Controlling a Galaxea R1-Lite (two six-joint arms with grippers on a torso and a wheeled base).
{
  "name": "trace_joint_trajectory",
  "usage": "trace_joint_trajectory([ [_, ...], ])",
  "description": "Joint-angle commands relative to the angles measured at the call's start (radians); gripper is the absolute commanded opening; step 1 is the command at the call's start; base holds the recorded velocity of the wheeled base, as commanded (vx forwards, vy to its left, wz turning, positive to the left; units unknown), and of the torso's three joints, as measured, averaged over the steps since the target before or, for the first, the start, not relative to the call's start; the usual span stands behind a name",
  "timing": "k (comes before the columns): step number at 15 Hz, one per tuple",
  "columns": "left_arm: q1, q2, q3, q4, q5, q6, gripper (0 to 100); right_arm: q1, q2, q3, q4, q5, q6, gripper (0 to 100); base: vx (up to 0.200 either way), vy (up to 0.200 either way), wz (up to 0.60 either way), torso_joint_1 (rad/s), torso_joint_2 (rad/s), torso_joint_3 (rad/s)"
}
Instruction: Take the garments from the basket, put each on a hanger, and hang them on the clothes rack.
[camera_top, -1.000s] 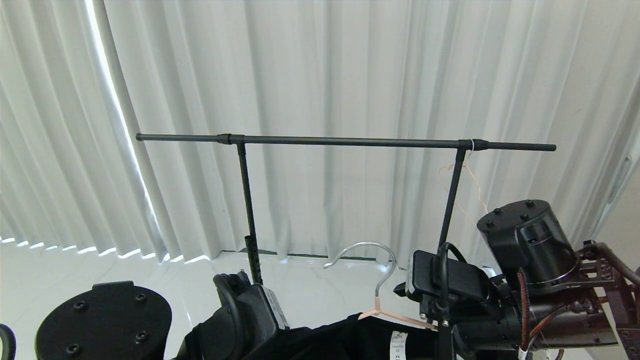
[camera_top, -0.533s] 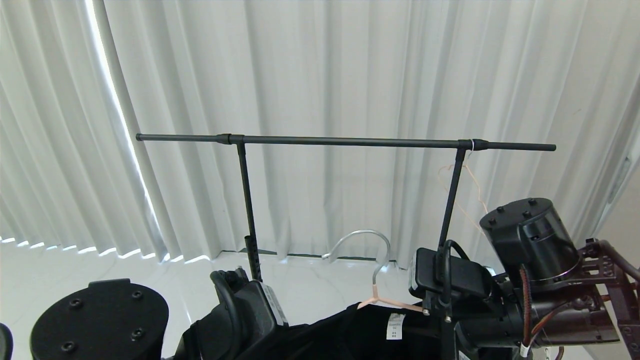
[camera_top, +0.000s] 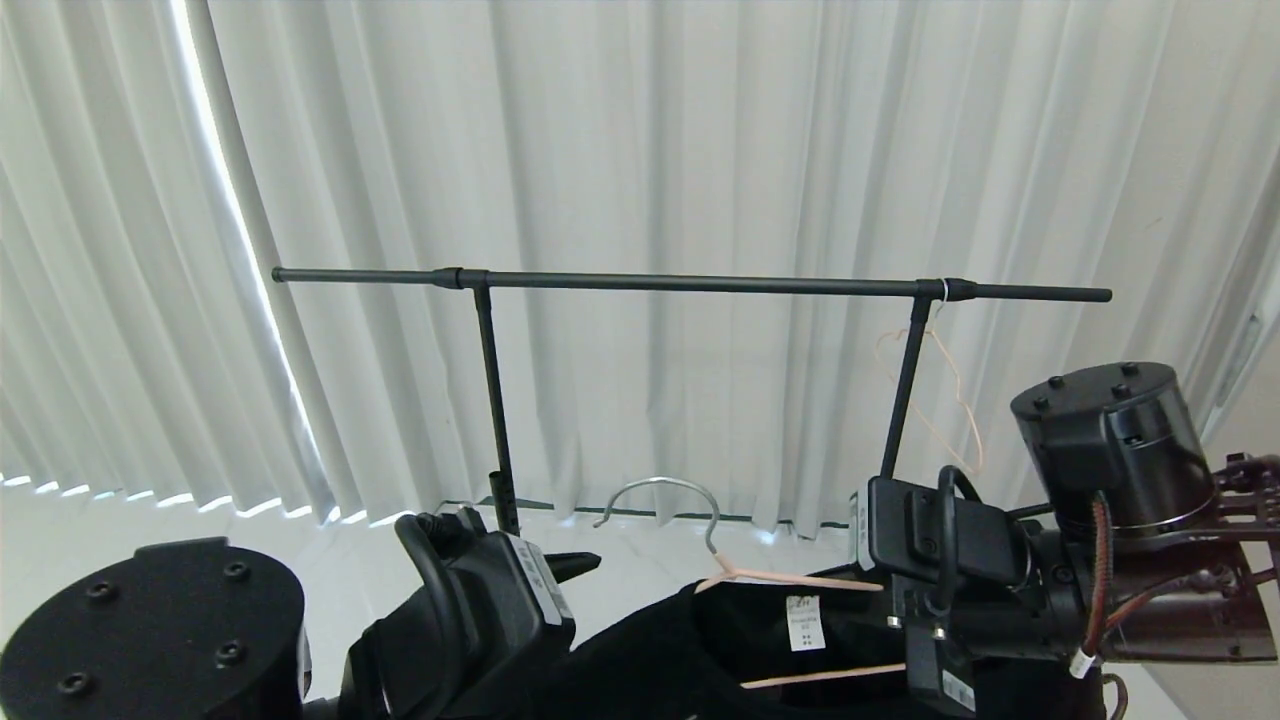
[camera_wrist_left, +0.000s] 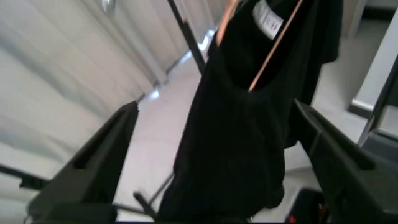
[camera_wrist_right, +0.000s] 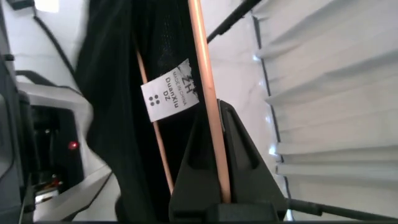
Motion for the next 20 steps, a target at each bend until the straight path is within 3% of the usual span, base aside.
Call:
trace_joint_trajectory([
  [1, 0.000, -0.008, 0.014, -0.011, 0.003, 0.001, 100, -0.041, -0.037, 0.001, -0.003, 0.000, -0.004, 0, 0.000, 0.000, 0.00, 0.000, 0.00, 0.000],
  [3, 0.025, -0.008, 0.038, -0.011, 0.003, 0.001, 100, -0.071, -0.060, 0.002, -0.006, 0.000, -0.018, 0, 0.000, 0.000, 0.00, 0.000, 0.00, 0.000],
  [5, 0.111, -0.008, 0.071, -0.015, 0.003, 0.001, 100, -0.117, -0.103, 0.006, -0.004, 0.005, -0.060, 0, 0.000, 0.000, 0.00, 0.000, 0.00, 0.000],
  [7, 0.266, 0.000, 0.141, -0.015, -0.005, -0.003, 100, -0.127, -0.149, 0.035, -0.004, 0.015, -0.095, 0, 0.000, 0.000, 0.00, 0.000, 0.00, 0.000],
  [9, 0.333, -0.005, 0.198, -0.015, -0.013, -0.003, 100, -0.127, -0.184, 0.067, -0.006, 0.021, -0.096, 0, 0.000, 0.000, 0.00, 0.000, 0.00, 0.000],
  [18, 0.356, 0.112, 0.195, -0.017, -0.062, -0.009, 100, -0.110, -0.257, 0.068, -0.021, 0.021, -0.095, 0, 0.000, 0.000, 0.00, 0.000, 0.00, 0.000],
  [19, 0.353, 0.112, 0.193, -0.017, -0.079, -0.009, 0, -0.110, -0.257, 0.068, -0.021, 0.021, -0.095, 0, 0.000, 0.000, 0.00, 0.000, 0.00, 0.000],
  [20, 0.352, 0.110, 0.192, -0.017, -0.083, -0.009, 0, -0.110, -0.258, 0.067, -0.021, 0.020, -0.093, 0, 0.000, 0.000, 0.00, 0.000, 0.00, 0.000],
])
